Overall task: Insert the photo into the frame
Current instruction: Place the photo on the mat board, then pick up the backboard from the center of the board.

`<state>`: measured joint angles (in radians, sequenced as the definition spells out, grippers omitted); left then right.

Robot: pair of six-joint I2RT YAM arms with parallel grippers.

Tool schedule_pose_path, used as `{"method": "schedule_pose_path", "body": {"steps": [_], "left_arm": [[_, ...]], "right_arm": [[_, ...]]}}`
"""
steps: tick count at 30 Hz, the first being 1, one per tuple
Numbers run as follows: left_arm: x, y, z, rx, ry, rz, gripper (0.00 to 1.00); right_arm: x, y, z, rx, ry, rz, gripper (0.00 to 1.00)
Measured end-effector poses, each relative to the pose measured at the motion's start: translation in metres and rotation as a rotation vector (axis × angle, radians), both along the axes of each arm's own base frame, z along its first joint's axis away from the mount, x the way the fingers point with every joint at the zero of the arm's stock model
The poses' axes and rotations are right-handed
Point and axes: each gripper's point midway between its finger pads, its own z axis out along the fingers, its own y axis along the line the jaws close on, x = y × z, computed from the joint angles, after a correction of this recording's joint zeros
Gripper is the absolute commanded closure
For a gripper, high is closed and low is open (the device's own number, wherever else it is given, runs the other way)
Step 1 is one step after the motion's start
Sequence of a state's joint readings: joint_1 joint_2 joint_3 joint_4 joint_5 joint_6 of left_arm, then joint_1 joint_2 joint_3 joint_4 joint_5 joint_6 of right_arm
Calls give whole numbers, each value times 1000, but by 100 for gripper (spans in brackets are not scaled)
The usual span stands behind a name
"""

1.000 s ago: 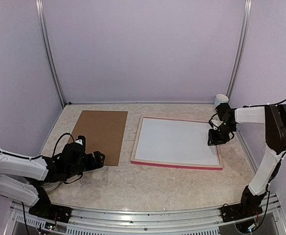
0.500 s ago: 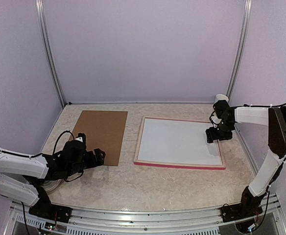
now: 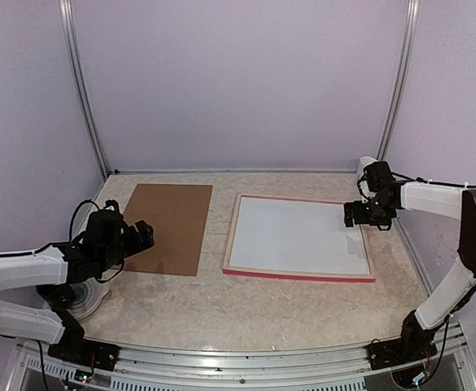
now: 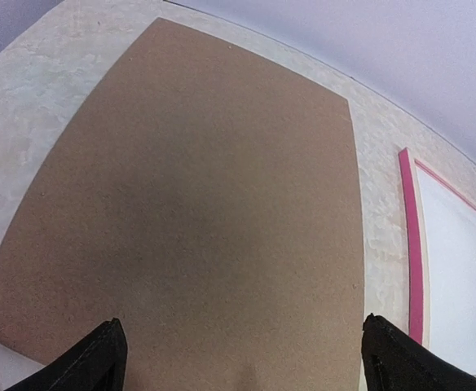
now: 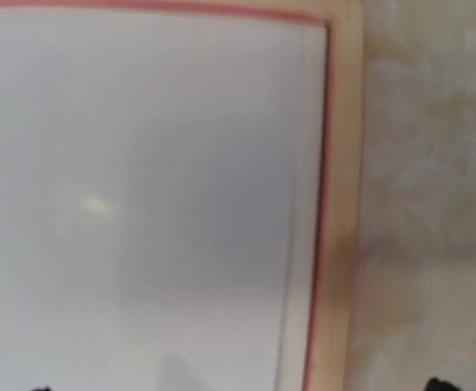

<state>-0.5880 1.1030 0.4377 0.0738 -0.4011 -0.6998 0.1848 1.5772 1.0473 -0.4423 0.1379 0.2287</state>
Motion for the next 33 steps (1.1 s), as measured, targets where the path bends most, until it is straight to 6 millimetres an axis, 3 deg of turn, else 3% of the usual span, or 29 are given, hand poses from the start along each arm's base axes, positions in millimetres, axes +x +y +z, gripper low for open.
{"method": "schedule_pose_path", "body": {"steps": [5, 8, 14, 19, 23, 28, 29, 33], "left_arm": [[11, 32, 8, -7, -9, 105, 1], [10, 34, 9, -19, -6, 108, 1], [5, 36, 8, -44, -5, 110, 1], [9, 58, 2, -50, 14, 192, 1], [15, 81, -15, -54, 61, 284, 1], [23, 97, -32, -86, 92, 349, 1], [26, 99, -33, -93, 92, 355, 1], [34, 104, -35, -116, 78, 365, 1]], "right_arm": [[-8, -12, -31, 51, 44, -65, 1], [-12, -13, -39, 81, 52, -79, 1], [-11, -2, -37, 162, 26, -70, 1], [-12, 22, -22, 260, -17, -23, 1], [-12, 65, -8, 303, -39, 67, 1], [-11, 153, 20, 364, -69, 237, 1], [-2, 169, 27, 383, -82, 250, 1], [-9, 243, 33, 423, -63, 367, 1]]}}
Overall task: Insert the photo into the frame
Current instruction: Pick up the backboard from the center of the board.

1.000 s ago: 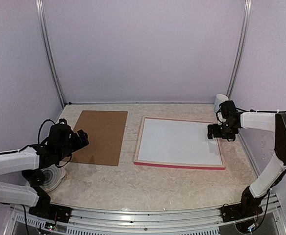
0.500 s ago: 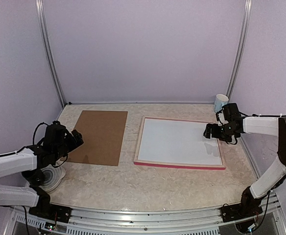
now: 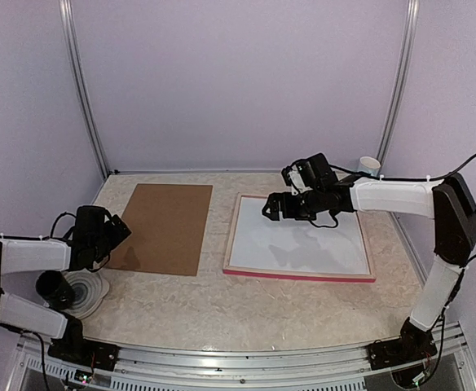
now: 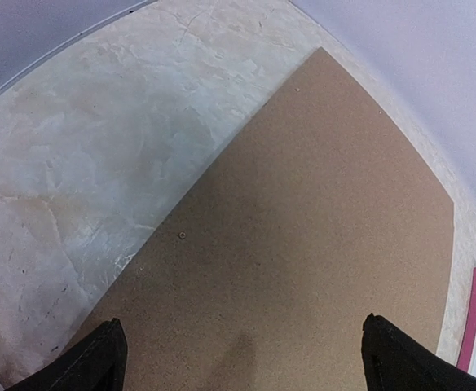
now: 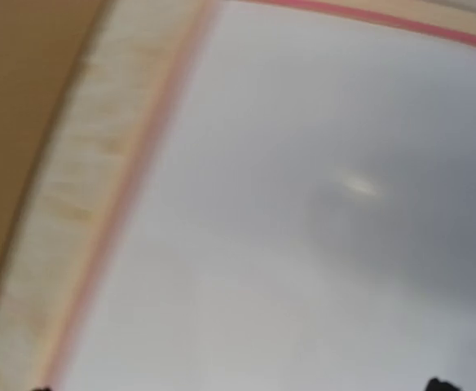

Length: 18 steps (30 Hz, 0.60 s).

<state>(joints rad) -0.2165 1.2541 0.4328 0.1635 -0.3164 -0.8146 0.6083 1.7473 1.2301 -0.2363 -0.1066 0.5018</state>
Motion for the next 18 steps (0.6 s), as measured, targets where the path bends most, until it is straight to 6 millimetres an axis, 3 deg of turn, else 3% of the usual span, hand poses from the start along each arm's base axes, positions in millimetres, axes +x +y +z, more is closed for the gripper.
{"method": "schedule_pose_path", "body": {"steps": [10, 13, 18], "left_arm": [[19, 4, 0, -57, -49, -33, 1], [20, 1, -13, -66, -18, -54, 1], [18, 6, -32, -64, 38, -44, 1]], "right_arm": [[-15, 143, -6, 78, 52, 174, 1], [-20, 172, -10, 84, 61, 210, 1], [-29, 199, -24, 84, 95, 238, 1]]}}
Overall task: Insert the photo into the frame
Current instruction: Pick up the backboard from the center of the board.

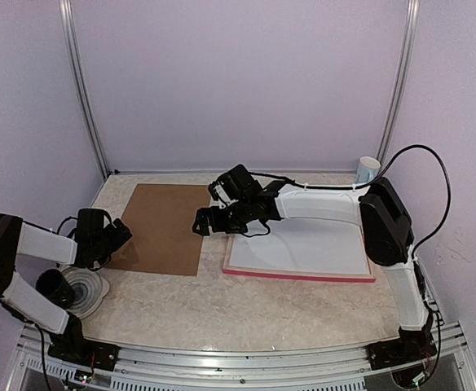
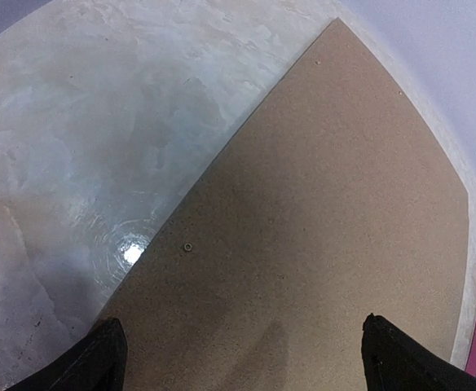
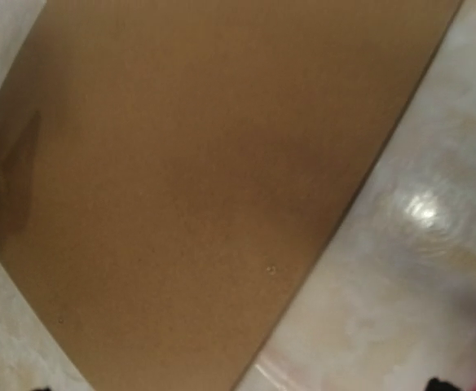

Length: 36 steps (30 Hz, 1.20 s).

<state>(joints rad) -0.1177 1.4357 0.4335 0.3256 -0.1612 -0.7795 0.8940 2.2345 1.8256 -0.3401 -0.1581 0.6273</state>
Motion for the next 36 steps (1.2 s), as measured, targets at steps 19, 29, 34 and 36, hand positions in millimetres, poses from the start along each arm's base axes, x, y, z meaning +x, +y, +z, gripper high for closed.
{"method": "schedule_pose_path", "body": {"steps": [19, 29, 34, 36], "left_arm": [[16, 20, 1, 74, 7, 54, 1], [33, -2, -9, 9, 7, -64, 1], [32, -12, -8, -30, -20, -112, 1], [31, -14, -7, -39, -31, -122, 1]], "right_arm": [[12, 38, -51, 5, 131, -48, 1], [19, 45, -57, 29, 170, -104, 1], [21, 45, -58, 35, 184, -138, 1], [23, 44, -58, 38, 188, -152, 1]]}}
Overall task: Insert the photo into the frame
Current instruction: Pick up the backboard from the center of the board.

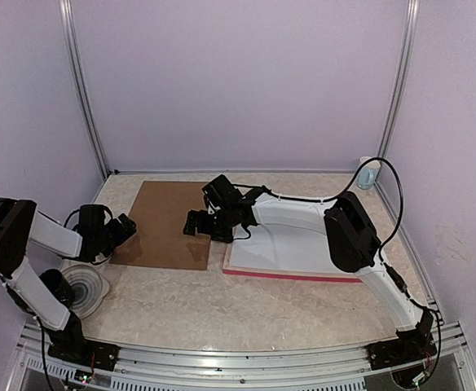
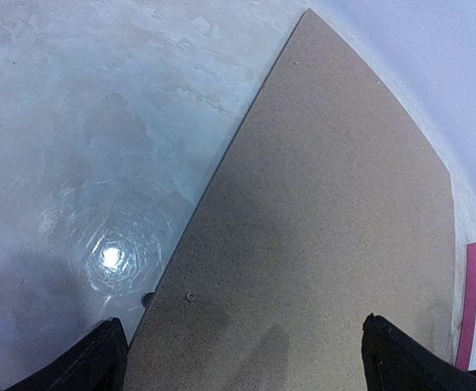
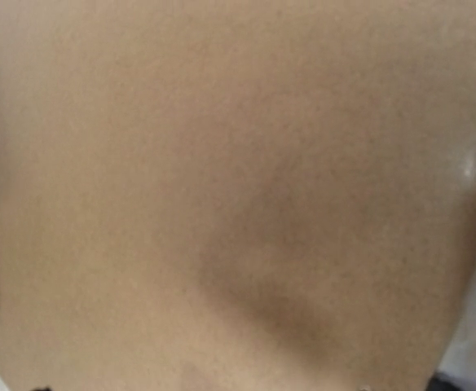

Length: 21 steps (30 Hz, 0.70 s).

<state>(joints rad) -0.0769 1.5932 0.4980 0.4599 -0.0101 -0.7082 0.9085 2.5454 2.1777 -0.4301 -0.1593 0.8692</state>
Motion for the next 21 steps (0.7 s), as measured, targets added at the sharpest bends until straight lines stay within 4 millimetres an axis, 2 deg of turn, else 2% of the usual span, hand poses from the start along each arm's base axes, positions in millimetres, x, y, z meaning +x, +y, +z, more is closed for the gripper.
{"method": "schedule_pose_path", "body": {"steps": [7, 21], "left_arm": [[-11, -4, 1, -12, -14, -22, 1], [-15, -11, 1, 0, -13, -56, 1]], "right_arm": [[4, -4, 0, 49, 20, -39, 1], [-2, -14, 13, 198, 50, 5, 4]]}}
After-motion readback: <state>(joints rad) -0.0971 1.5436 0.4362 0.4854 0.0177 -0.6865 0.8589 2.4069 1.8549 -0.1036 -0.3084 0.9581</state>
